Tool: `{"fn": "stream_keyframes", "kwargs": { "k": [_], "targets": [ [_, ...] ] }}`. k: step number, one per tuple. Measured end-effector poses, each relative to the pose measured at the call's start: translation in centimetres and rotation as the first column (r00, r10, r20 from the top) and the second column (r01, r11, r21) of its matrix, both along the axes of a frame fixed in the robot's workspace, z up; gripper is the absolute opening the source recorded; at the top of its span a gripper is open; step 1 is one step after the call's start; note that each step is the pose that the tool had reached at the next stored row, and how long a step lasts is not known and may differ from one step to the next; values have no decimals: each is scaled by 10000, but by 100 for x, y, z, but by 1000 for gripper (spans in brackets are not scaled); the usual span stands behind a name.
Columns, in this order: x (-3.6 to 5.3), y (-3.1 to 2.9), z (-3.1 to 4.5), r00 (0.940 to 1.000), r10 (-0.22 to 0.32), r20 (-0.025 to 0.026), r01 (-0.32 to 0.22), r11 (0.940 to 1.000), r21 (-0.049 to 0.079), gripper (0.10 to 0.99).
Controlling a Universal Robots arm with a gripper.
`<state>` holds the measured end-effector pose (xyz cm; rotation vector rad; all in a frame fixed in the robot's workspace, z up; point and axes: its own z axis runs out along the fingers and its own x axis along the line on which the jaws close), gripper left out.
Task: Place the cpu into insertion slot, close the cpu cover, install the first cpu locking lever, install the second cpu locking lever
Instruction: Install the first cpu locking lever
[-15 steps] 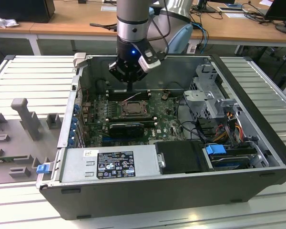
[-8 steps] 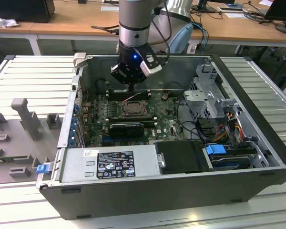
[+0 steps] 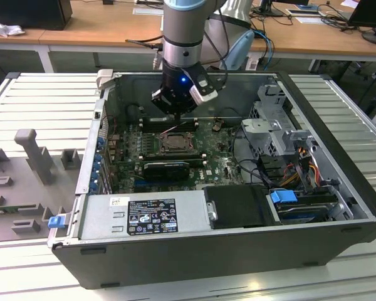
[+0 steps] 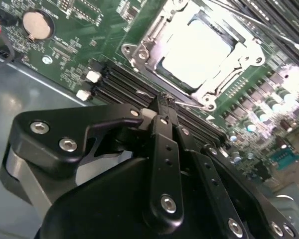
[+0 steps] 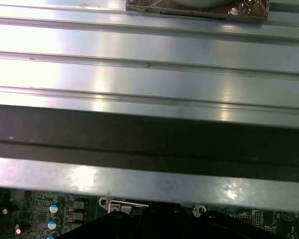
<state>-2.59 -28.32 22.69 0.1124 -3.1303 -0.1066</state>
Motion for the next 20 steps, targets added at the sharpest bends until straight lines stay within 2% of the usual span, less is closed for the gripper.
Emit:
{"fn": "stream_keyframes", "kwargs": {
  "k": [7,20],
  "targets": [
    [82,12,-87,10000,14,0,-14,10000,-1,106],
    [106,11,-170,9998,203,0,-203,9998,-1,106]
  ]
}}
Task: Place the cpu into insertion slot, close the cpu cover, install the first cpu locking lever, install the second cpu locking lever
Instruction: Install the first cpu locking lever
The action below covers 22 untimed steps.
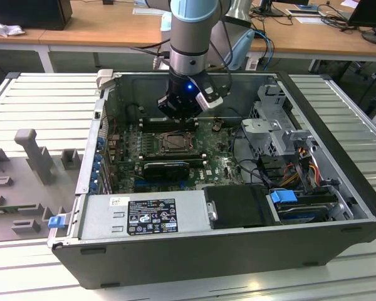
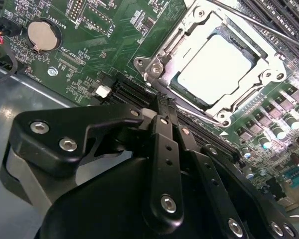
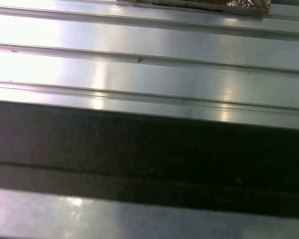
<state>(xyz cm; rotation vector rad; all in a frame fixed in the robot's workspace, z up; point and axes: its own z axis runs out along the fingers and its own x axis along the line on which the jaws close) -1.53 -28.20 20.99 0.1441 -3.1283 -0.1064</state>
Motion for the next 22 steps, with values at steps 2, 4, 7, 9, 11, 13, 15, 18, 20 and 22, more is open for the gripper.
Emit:
{"fn": "stream_keyframes", "kwargs": {
  "k": [2,4,7,9,11,13,15,18,20,22],
  "targets": [
    [0,-1,-8,10000,36,0,-36,10000,0,106],
    [0,-2,-19,10000,70,0,-70,10000,0,106],
    [0,-2,-35,10000,90,0,-90,10000,0,106],
    [3,-2,-48,10000,100,-4,-100,10000,-5,106],
    [7,-2,-55,9999,100,-9,-100,9999,-13,106],
    [10,-5,-64,9999,102,-15,-102,9999,-21,106],
    [10,-12,-63,9999,102,-15,-102,9999,-30,106],
    [10,-23,-65,9999,101,-16,-101,9999,-28,106],
    [10,-28,-71,9999,99,-21,-99,9999,-30,106],
    [9,-30,-88,9999,100,-34,-100,9999,-33,106]
  ]
}}
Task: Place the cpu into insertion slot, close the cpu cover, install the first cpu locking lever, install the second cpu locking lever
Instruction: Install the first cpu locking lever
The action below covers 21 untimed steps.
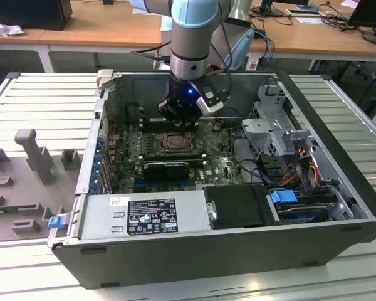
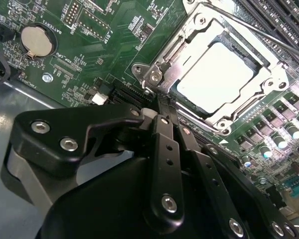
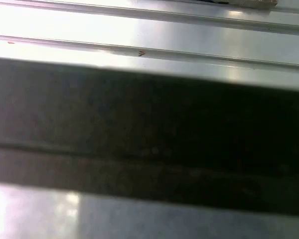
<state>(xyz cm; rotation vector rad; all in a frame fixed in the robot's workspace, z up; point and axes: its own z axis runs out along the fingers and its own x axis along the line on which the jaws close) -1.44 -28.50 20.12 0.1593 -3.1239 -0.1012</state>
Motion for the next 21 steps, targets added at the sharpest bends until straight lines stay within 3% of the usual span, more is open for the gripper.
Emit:
{"fn": "stream_keyframes", "kwargs": {
  "k": [2,6,9,12,15,21],
  "targets": [
    [1,-3,-13,10000,3,-12,-3,10000,10,106],
    [1,-2,-15,10000,2,-12,-1,9987,509,106],
    [4,4,16,10000,0,1,0,9985,553,106],
    [2,0,170,10000,2,-8,-1,9986,530,106],
    [2,-49,171,10000,2,-10,-1,9986,529,106],
    [2,-87,171,10000,2,-9,-1,9986,529,106]
  ]
}}
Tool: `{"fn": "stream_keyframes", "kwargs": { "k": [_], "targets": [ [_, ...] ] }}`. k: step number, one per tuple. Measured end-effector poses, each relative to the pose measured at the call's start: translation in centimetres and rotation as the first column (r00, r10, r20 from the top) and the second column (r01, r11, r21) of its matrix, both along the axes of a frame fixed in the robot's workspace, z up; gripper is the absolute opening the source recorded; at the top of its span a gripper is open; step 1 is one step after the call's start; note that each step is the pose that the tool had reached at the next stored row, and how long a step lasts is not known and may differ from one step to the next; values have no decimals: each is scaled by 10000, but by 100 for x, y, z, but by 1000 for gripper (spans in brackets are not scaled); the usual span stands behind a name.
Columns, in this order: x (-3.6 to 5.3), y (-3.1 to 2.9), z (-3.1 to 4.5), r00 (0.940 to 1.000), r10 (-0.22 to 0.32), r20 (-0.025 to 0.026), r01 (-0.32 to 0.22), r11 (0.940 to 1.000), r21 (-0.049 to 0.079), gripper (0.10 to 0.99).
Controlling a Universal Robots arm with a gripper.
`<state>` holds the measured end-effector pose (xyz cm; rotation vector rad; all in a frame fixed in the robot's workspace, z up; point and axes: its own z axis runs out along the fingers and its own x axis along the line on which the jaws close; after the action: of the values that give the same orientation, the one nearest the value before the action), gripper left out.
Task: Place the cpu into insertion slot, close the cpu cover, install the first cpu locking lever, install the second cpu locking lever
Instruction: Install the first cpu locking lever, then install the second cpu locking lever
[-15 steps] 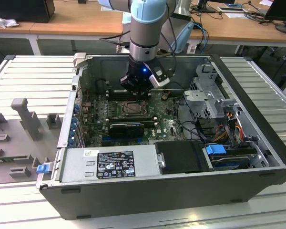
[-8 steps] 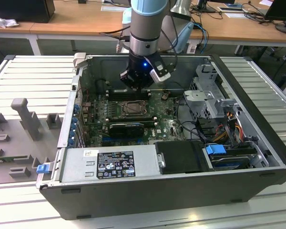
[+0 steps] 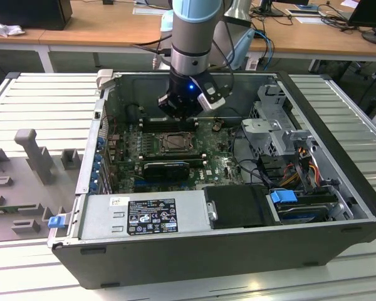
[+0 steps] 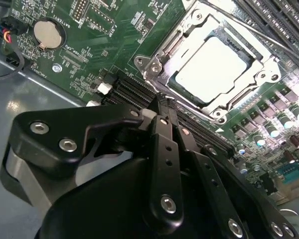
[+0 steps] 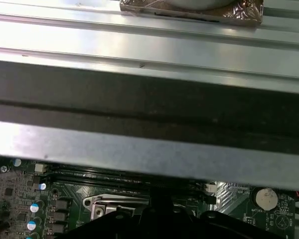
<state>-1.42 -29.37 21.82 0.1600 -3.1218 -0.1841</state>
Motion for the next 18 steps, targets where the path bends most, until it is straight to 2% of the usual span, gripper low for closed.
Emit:
{"fn": "stream_keyframes", "kwargs": {
  "k": [6,9,14,18],
  "targets": [
    [0,-32,0,10000,0,0,0,10000,0,106],
    [0,-70,3,10000,0,0,0,10000,1,106],
    [0,-77,186,10000,1,0,-1,10000,1,106],
    [0,-94,256,10000,0,1,0,10000,1,106]
  ]
}}
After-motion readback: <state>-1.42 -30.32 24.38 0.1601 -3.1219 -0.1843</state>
